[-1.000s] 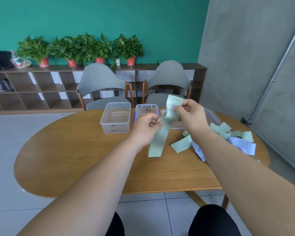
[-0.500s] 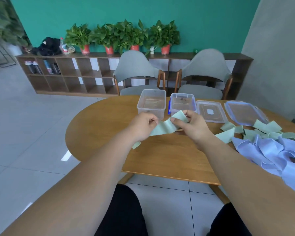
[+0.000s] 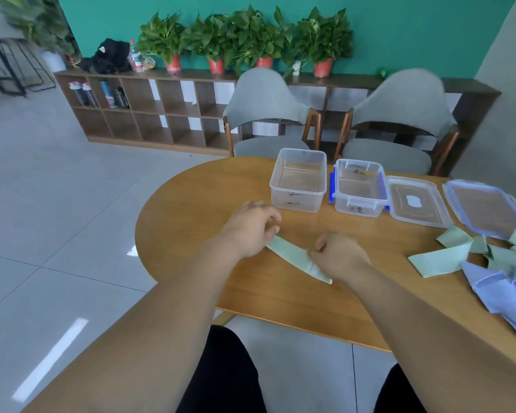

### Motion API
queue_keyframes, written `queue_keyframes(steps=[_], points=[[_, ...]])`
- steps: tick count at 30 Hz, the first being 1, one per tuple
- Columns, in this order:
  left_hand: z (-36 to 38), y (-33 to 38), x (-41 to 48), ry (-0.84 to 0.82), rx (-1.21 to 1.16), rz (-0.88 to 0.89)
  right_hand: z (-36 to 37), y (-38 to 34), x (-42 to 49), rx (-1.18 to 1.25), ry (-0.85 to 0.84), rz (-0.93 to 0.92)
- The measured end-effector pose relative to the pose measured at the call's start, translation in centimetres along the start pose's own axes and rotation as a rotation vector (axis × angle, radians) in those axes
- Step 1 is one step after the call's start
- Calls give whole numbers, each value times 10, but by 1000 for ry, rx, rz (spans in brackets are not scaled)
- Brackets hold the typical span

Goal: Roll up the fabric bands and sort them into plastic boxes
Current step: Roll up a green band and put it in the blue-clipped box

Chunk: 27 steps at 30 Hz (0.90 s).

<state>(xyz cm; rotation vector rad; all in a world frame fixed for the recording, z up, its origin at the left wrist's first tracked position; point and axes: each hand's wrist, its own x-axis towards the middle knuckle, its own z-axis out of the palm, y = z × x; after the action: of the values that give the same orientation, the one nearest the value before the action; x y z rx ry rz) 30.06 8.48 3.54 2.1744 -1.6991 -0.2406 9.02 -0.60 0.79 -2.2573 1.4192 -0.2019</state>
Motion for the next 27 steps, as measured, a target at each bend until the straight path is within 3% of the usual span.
queue_keyframes(steps=[4,11,16,24,27], points=[[13,-17,-4,131,-167,-161,11,-4,20,-210,12,-79],[23,-21,-15,139,-347,-521,31,-31,47,-13,-43,-302],[26,-14,-10,156,-447,-695,43,-48,58,70,-81,-314],[27,-10,9,236,-958,-723,64,-63,65,319,-66,-222],[29,-15,10,311,-1045,-766,65,-63,64,415,-51,-199]])
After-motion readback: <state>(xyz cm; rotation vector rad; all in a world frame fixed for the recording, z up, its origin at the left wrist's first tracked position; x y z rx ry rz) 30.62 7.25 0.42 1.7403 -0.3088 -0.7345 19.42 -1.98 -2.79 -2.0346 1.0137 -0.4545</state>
